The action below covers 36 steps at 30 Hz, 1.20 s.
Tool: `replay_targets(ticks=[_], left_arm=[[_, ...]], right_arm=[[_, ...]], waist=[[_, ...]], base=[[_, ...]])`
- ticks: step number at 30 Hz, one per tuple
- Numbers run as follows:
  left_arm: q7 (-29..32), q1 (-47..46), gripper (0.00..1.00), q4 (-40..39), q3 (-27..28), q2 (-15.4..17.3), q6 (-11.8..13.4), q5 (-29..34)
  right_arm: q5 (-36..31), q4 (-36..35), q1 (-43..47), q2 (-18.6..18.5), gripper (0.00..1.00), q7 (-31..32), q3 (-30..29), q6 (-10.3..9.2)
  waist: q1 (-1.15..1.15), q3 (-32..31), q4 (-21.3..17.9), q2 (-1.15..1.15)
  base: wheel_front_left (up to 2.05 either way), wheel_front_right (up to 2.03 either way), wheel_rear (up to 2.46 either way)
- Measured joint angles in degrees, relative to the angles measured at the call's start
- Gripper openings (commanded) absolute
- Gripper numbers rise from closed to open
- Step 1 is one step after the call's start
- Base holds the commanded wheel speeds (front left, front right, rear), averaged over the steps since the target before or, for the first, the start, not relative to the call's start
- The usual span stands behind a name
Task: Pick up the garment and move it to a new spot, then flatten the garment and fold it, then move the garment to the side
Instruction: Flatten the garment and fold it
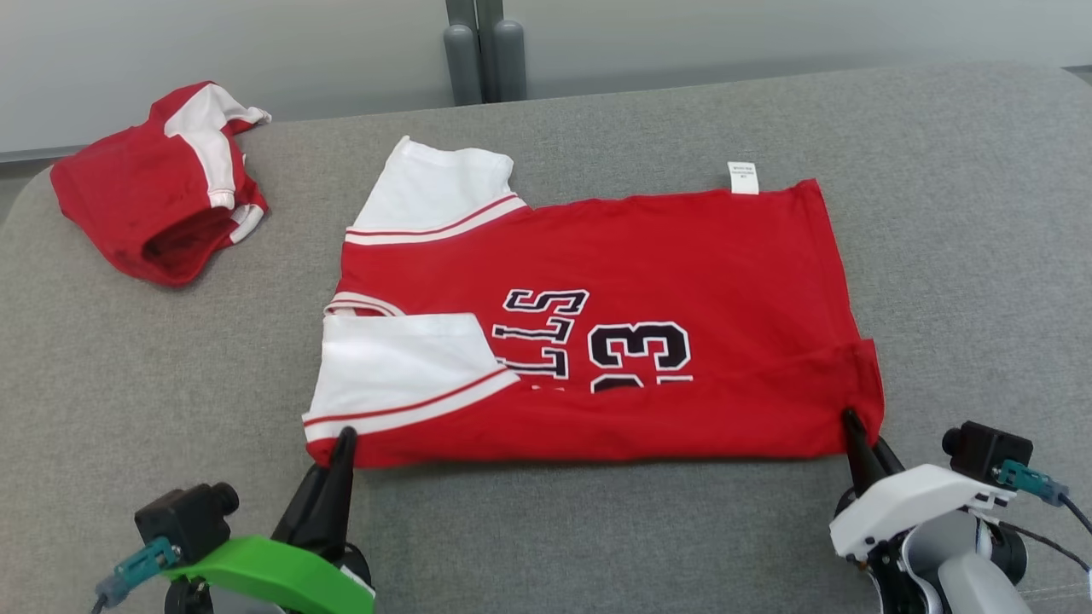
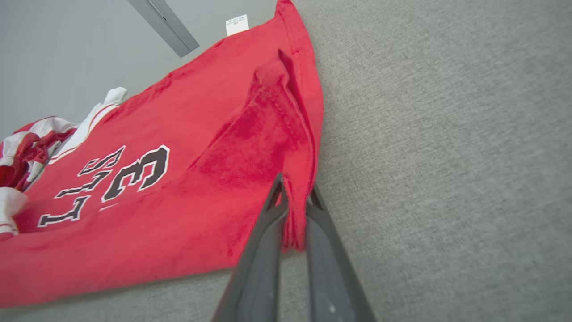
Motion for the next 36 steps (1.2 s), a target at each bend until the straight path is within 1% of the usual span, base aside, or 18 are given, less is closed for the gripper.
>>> replay_targets(ticks=[6, 8, 12, 17, 18, 19, 20, 21, 25, 30, 33, 36], left_arm=[[2.6, 7.0, 0.0, -4.9, -0.7, 1.6, 2.5, 0.0], [3.1, 9.1, 0.0, -5.5, -0.6, 1.6, 3.0, -0.8], [3.5, 11.4, 0.0, -4.7, -0.8, 1.2, 3.7, -1.6], [3.5, 12.1, 0.0, -1.8, -1.3, 0.2, 3.9, -2.7], [3.5, 12.2, 0.0, -1.3, -1.4, 0.1, 3.8, -2.8], [3.4, 12.2, 0.29, -1.0, -1.4, 0.0, 3.8, -2.9], [3.4, 12.2, 0.63, -0.6, -1.4, 0.0, 3.8, -3.0], [3.4, 12.2, 1.0, -0.4, -1.3, 0.0, 3.8, -3.0], [3.2, 12.2, 1.0, -0.3, -0.2, 0.9, 4.3, -3.0], [2.9, 11.2, 1.0, -1.9, 2.1, 4.0, 5.2, -1.9], [3.2, 7.0, 1.0, -3.0, 2.5, 5.9, 5.1, 0.0], [4.5, 0.5, 1.0, -3.4, 1.8, 6.8, 4.7, 1.6]], right_arm=[[-0.6, -10.8, 9.1, 0.4, 0.0, 6.1, -1.9, 0.0], [-0.7, -12.9, 11.4, 0.7, 0.0, 7.4, -2.6, 0.0], [-0.6, -14.6, 14.0, 1.0, 0.0, 8.9, -2.8, 0.0], [0.7, -14.0, 15.3, 1.1, 0.0, 8.5, -2.1, 0.0], [0.8, -13.7, 15.5, 1.1, 0.25, 8.2, -2.0, 0.0], [0.8, -13.5, 15.6, 1.1, 0.48, 8.1, -1.9, 0.0], [0.8, -13.4, 15.7, 1.1, 1.0, 8.0, -1.9, 0.0], [0.8, -13.3, 15.8, 1.1, 1.0, 7.7, -2.1, 0.0], [-0.5, -13.0, 16.1, 1.1, 1.0, 7.1, -3.8, -0.01], [-2.2, -13.9, 15.8, 1.1, 1.0, 5.9, -5.8, -0.01], [-3.6, -15.4, 14.6, 1.1, 1.0, 5.5, -6.5, -0.01], [-5.1, -17.2, 12.5, 1.1, 1.0, 5.4, -6.3, -0.01]], waist=[[0.0, 0.4, -0.5, 0.0], [0.0, 0.7, -0.7, 0.0], [0.0, 1.0, -1.0, 0.0], [0.0, 0.8, -1.2, 0.0], [0.0, 0.7, -1.3, 0.0], [0.0, 0.5, -1.3, 0.0], [0.0, 0.4, -1.4, 0.0], [0.0, 0.2, -1.5, 0.0], [0.0, -0.3, -2.0, 0.0], [0.0, -0.3, -2.9, 0.0], [0.0, 0.0, -3.2, 0.0], [0.0, 0.7, -3.6, 0.0]], base=[[0.0, 0.0, 0.0], [0.0, 0.0, 0.0], [0.0, 0.0, 0.0], [0.0, 0.0, 0.0], [0.0, 0.0, 0.0], [0.0, 0.0, 0.0], [0.0, 0.0, 0.0], [0.0, 0.0, 0.0], [0.0, 0.0, 0.0], [0.0, 0.0, 0.0], [0.0, 0.0, 0.0], [0.0, 0.0, 0.0]])
